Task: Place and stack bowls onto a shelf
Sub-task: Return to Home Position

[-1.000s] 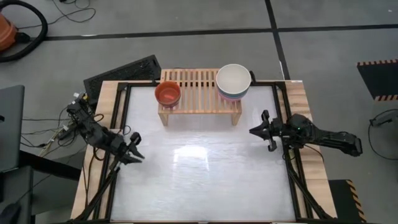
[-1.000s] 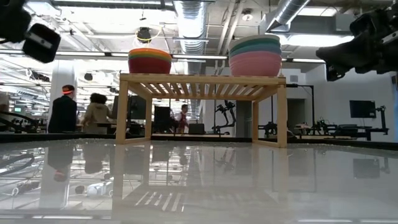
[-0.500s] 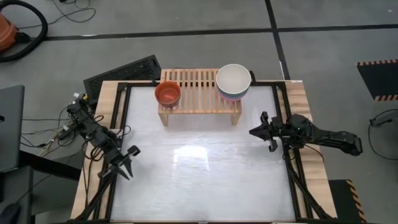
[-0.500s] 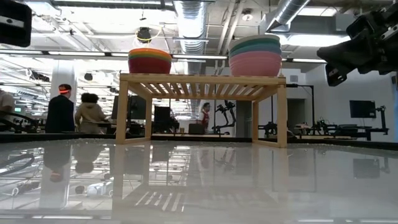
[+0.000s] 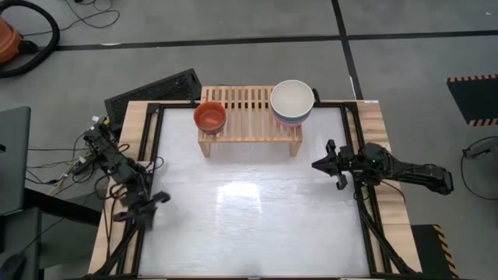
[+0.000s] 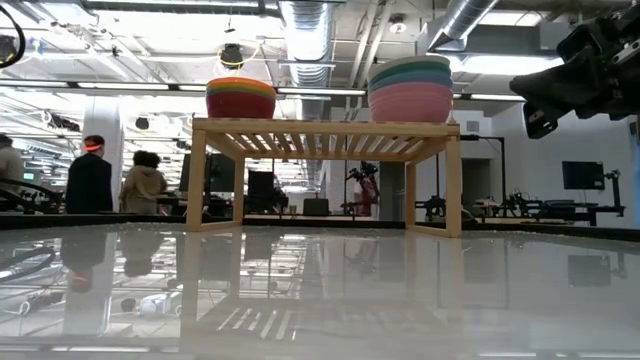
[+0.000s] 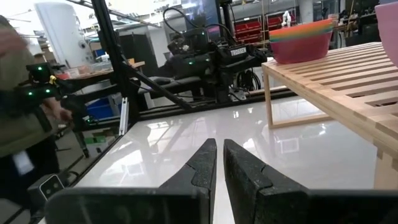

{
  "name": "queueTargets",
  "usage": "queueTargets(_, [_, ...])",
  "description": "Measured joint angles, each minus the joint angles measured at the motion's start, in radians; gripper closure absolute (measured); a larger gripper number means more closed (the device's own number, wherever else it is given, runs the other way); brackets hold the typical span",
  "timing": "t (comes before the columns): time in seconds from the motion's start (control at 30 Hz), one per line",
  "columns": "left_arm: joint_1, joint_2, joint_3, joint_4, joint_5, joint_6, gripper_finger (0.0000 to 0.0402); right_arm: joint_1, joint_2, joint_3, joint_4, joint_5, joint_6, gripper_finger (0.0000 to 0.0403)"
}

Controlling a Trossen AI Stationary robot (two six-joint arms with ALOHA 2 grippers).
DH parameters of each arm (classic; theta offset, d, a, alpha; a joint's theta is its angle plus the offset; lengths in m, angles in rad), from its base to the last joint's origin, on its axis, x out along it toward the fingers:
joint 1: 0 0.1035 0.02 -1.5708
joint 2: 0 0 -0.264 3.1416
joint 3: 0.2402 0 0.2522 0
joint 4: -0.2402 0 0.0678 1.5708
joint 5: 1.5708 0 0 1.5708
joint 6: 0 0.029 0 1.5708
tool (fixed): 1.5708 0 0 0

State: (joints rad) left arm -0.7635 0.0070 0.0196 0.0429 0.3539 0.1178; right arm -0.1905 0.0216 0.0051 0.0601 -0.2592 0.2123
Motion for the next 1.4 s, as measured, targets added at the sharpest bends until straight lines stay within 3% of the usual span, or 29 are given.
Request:
queueTargets(0.1, [0.000, -0.001, 0.002, 0.002, 0.170, -0.029, 0.0345, 0.000, 0.000, 0.000, 0.000, 0.000, 0.000, 0.0344])
queueTargets(0.2, [0.000, 0.000, 0.003, -0.002, 0.217, -0.056, 0.0345, 0.000, 0.000, 0.000, 0.000, 0.000, 0.000, 0.0344])
queueTargets(0.57, [0.000, -0.001, 0.005, -0.008, 0.108, -0.085, 0.0345, 0.000, 0.000, -0.001, 0.000, 0.000, -0.001, 0.0344])
queueTargets(0.83, [0.000, -0.001, 0.005, -0.009, 0.110, -0.085, 0.0345, 0.000, 0.000, -0.001, -0.001, -0.001, -0.002, 0.0344])
queueTargets(1.07, [0.000, -0.001, 0.006, -0.010, 0.182, -0.085, 0.0345, 0.000, 0.000, -0.001, -0.001, -0.001, -0.002, 0.0344])
queueTargets(1.4, [0.000, -0.001, 0.007, -0.011, 0.042, -0.084, 0.0345, 0.000, 0.000, -0.001, 0.000, -0.001, -0.002, 0.0344])
